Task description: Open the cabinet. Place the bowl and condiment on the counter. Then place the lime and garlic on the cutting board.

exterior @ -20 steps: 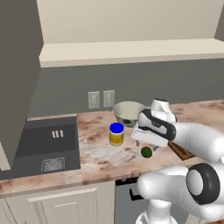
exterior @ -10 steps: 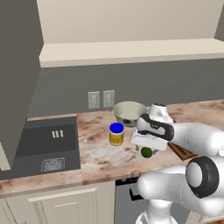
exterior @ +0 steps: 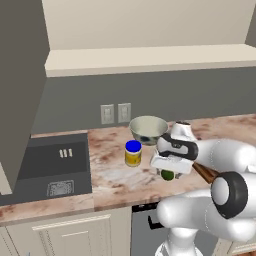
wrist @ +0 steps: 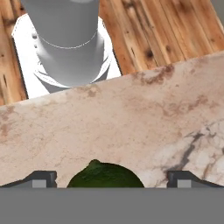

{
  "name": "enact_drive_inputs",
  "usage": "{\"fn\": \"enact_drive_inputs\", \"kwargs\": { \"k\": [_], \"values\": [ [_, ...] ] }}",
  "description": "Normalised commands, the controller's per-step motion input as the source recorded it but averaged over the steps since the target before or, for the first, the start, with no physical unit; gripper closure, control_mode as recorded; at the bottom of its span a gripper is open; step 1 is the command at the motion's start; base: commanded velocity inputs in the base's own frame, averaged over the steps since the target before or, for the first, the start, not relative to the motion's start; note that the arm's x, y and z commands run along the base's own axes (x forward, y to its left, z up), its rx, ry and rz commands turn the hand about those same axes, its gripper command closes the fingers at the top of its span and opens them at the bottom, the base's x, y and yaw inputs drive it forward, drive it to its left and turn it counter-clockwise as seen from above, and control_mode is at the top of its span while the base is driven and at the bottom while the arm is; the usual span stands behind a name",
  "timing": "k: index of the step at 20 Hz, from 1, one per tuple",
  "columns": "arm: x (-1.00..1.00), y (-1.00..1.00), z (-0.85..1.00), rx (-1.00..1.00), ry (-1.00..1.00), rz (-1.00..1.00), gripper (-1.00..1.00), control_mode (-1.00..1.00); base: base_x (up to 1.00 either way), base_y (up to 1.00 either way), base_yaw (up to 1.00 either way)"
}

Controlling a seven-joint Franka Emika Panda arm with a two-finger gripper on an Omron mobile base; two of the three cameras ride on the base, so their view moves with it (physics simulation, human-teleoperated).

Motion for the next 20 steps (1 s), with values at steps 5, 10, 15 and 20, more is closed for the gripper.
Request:
{"fn": "enact_drive_inputs", "kwargs": {
  "k": [5, 10, 15, 20],
  "values": [
    [0.00, 0.00, -0.14, 0.00, 0.00, 0.04, -1.00, -1.00, 0.00, 0.00, 0.00],
    [0.02, 0.00, -0.03, 0.00, -0.02, 0.03, 1.00, -1.00, 0.00, 0.00, 0.00],
    [0.08, -0.16, 0.29, 0.00, -0.01, 0.03, 1.00, -1.00, 0.00, 0.00, 0.00],
    [0.00, -0.85, 0.92, -0.03, 0.00, 0.02, 1.00, -1.00, 0.00, 0.00, 0.00]
  ]
}}
